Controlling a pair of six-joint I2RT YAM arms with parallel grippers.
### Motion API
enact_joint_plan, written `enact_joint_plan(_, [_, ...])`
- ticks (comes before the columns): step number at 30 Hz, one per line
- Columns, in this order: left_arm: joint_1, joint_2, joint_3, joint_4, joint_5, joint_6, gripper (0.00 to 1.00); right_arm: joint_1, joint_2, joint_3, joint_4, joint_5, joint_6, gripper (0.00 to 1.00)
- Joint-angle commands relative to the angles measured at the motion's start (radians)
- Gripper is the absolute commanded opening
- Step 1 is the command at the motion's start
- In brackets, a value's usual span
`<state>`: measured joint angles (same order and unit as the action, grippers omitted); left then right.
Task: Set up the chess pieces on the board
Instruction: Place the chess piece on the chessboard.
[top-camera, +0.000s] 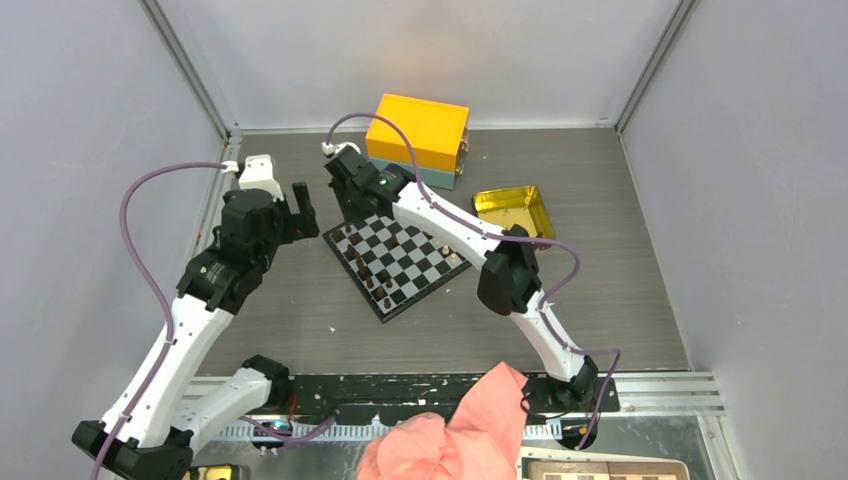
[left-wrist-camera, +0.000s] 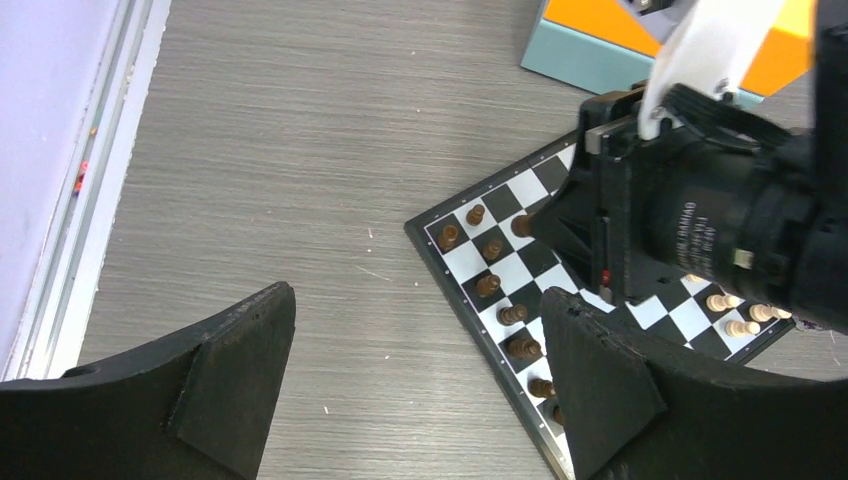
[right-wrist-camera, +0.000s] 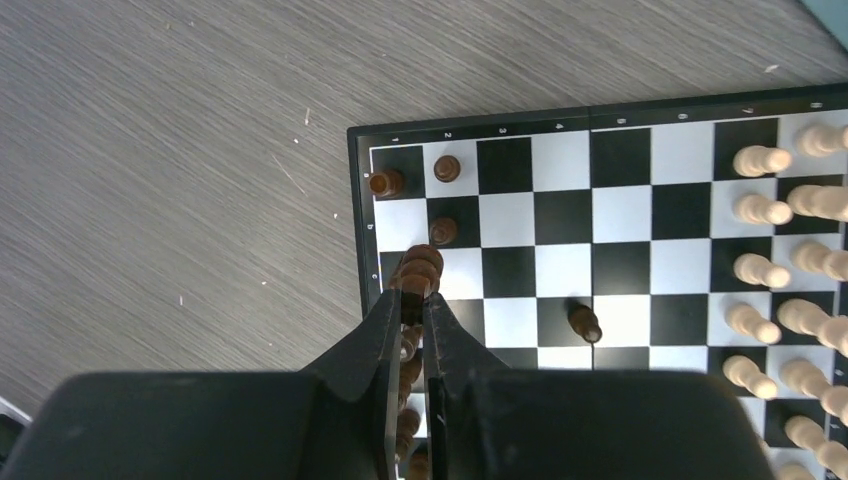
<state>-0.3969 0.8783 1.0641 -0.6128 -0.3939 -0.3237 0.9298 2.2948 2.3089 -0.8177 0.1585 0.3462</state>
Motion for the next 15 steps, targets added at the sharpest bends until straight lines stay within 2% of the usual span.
enact_joint_plan(1, [0.004, -0.022, 0.037, 0.005, -0.018, -0.019, 0.92, 0.006, 0.047, 0.094, -0.012, -0.052, -0.007, 0.01])
enact_joint_plan(15, [0.003, -0.056, 0.011, 0.000, -0.007, -0.021, 0.92, 0.023, 0.166, 0.200, -0.018, -0.093, 0.006, 0.01])
